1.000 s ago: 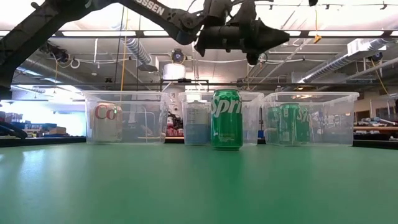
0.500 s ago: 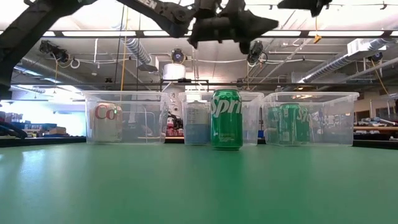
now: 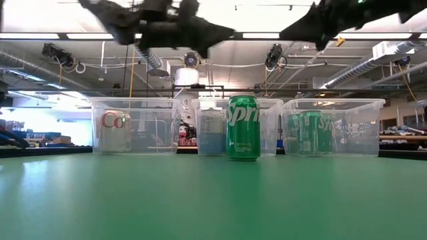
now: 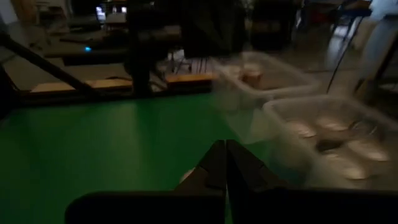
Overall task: Sort soda cans
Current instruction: Put the green soda can into the right transparent bin
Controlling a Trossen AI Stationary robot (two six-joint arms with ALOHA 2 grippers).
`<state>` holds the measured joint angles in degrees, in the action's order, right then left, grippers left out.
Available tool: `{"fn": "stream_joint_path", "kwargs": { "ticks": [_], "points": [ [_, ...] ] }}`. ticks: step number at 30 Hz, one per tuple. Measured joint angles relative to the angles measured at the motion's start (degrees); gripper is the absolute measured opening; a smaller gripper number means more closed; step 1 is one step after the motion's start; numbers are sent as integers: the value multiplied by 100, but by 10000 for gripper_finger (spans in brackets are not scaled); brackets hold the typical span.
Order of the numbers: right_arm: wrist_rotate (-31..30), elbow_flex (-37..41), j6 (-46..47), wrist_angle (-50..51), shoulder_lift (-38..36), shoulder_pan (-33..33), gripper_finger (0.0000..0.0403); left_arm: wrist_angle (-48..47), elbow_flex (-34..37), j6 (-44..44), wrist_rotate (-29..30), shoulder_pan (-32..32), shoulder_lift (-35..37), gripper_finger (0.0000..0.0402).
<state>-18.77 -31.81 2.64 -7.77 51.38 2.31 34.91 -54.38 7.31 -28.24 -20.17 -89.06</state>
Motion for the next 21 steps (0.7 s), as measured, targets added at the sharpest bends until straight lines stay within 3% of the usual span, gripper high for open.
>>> {"fn": "stream_joint_path", "kwargs": {
  "ticks": [6, 11, 16, 21],
  "points": [
    [-60, -391, 655, -202, 1148, 2, 26, 834, 1787, -187, 411, 65, 1448, 1],
    [-196, -1157, 766, 469, 1950, -19, 93, 1089, 2754, -265, 738, 69, 2475, 1],
    [-202, -2405, 933, 2088, 2629, -90, 182, 1059, 3266, -81, 1058, 69, 3069, 1],
    [-173, -3527, 935, 3210, 3363, -90, 264, 993, 3415, 293, 1113, 67, 3185, 1]
  ]
}}
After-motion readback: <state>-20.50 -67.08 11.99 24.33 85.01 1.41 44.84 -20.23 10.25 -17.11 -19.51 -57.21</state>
